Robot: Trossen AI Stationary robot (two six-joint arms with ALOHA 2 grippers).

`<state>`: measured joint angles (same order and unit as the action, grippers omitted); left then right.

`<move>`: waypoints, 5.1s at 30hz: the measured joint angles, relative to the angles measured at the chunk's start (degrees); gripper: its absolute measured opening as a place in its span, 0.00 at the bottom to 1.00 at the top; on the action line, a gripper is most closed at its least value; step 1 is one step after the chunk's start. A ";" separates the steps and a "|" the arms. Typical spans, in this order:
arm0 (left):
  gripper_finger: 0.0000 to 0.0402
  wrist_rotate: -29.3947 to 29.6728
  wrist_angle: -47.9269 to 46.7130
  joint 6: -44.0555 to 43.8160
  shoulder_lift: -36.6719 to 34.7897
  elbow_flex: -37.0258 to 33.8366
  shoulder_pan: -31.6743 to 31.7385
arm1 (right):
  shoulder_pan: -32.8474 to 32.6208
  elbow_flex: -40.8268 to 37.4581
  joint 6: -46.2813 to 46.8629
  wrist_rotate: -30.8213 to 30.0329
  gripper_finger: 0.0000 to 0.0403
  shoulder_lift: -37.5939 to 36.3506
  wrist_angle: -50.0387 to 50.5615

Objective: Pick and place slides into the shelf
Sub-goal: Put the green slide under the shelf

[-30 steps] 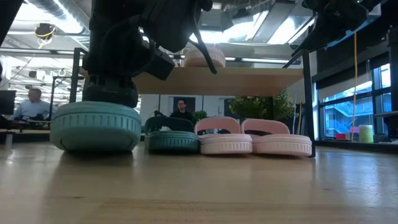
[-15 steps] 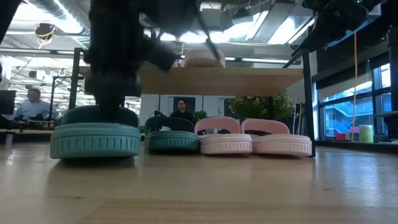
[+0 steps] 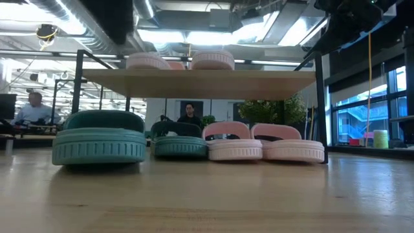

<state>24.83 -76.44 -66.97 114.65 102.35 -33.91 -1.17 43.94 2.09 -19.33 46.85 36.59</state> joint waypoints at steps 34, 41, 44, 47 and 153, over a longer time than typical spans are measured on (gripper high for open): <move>0.43 -8.15 10.60 1.03 11.08 -1.55 -0.06 | 0.00 0.00 0.85 0.03 0.39 -0.02 1.43; 0.43 -9.41 6.95 0.90 11.04 -3.52 0.00 | 0.00 0.00 0.87 0.02 0.39 -0.02 1.41; 0.43 -9.17 3.52 -0.81 11.03 -3.99 0.28 | 0.00 0.00 0.87 0.02 0.39 -0.02 1.34; 0.43 -6.84 1.48 -1.14 11.03 -4.20 0.70 | 0.00 0.00 1.39 0.02 0.39 -0.02 1.34; 0.43 2.26 39.27 13.73 -12.76 -47.91 4.00 | 0.79 0.00 -0.90 -0.11 0.39 0.02 -5.50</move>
<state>27.09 -37.17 -53.24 101.89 54.43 -29.91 -0.38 43.94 1.19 -19.44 46.87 31.09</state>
